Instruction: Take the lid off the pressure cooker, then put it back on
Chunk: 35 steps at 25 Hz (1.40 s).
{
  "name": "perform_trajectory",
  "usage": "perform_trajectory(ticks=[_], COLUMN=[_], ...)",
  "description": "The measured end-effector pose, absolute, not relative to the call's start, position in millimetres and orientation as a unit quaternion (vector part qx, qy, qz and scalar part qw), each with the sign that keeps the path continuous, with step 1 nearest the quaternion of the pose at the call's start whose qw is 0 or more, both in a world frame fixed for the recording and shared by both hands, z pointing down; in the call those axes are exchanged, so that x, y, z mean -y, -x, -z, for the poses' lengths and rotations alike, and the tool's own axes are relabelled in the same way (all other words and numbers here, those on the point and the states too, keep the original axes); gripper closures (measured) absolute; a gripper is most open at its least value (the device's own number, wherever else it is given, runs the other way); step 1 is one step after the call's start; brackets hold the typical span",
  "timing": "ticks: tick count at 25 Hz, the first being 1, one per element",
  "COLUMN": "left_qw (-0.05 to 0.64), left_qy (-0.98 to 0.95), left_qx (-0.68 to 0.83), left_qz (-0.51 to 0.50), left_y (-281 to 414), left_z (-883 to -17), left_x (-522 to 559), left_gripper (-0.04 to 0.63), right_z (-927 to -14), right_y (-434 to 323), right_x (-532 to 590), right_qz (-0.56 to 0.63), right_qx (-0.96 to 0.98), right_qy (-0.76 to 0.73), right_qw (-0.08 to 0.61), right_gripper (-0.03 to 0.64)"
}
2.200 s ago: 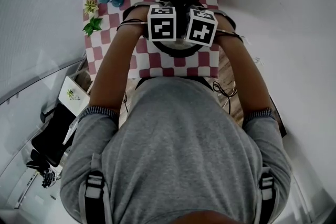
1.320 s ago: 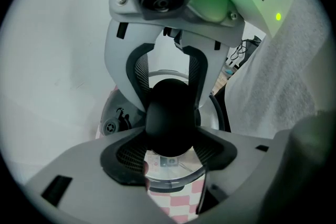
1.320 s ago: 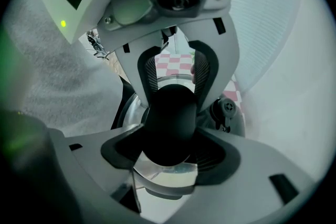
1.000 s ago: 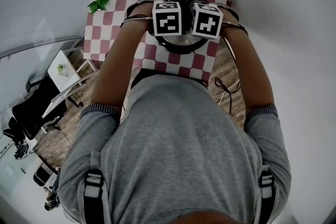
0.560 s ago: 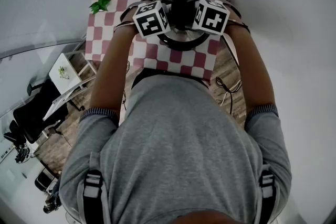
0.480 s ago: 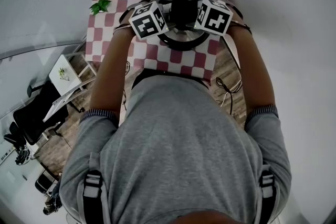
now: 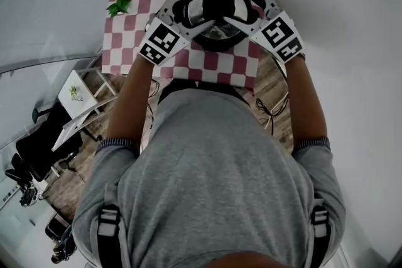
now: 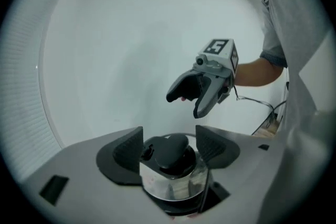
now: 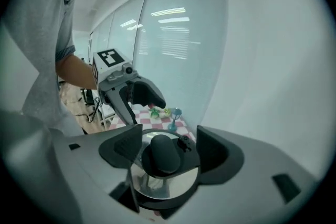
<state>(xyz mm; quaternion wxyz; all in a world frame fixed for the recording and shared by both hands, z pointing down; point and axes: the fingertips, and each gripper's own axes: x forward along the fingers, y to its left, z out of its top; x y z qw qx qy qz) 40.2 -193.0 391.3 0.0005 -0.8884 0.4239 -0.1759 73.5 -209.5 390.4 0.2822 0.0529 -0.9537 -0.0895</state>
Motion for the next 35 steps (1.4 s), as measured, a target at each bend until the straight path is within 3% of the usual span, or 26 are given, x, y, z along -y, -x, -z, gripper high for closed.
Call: perform_trajectory(ticks=[10,12,16,22,28,35], left_qw=[-0.005,-0.002,-0.004,0.008,0.004,0.016], left_qy=[0.893,0.892,0.893,0.891,0.896,0.901], left_qx=[-0.448,-0.452,-0.450,-0.453,-0.444,-0.432], left_qz=[0.045,0.036,0.031,0.011,-0.005,-0.030], left_y=[-47.0,-45.9,-45.3,-39.2,-42.8,-57.5], left_z=[-353.6,-353.6,-356.9,-348.2,-339.8,-321.6], left_x=[129.3,117.2,92.2,47.4,8.7,-16.2], left_gripper=[0.273,0.330,0.362,0.542,0.578,0.577], right_z=[-347.2,-348.6,-354.6,-356.6,-355.3,-335.7], right_y=[-114.9,-120.2,-122.9,-119.7,-124.9,-123.9], right_x=[156.1,141.4,109.9,58.6,20.2,-3.2], right_qz=[0.055,0.048,0.039,0.032,0.019,0.029], right_qx=[0.976,0.976,0.974,0.971,0.967,0.964], right_qy=[-0.178,-0.183,-0.197,-0.218,-0.240,-0.261], right_qw=[0.113,0.109,0.102,0.090,0.083,0.049], right_gripper=[0.339,0.360,0.417,0.523,0.607,0.611])
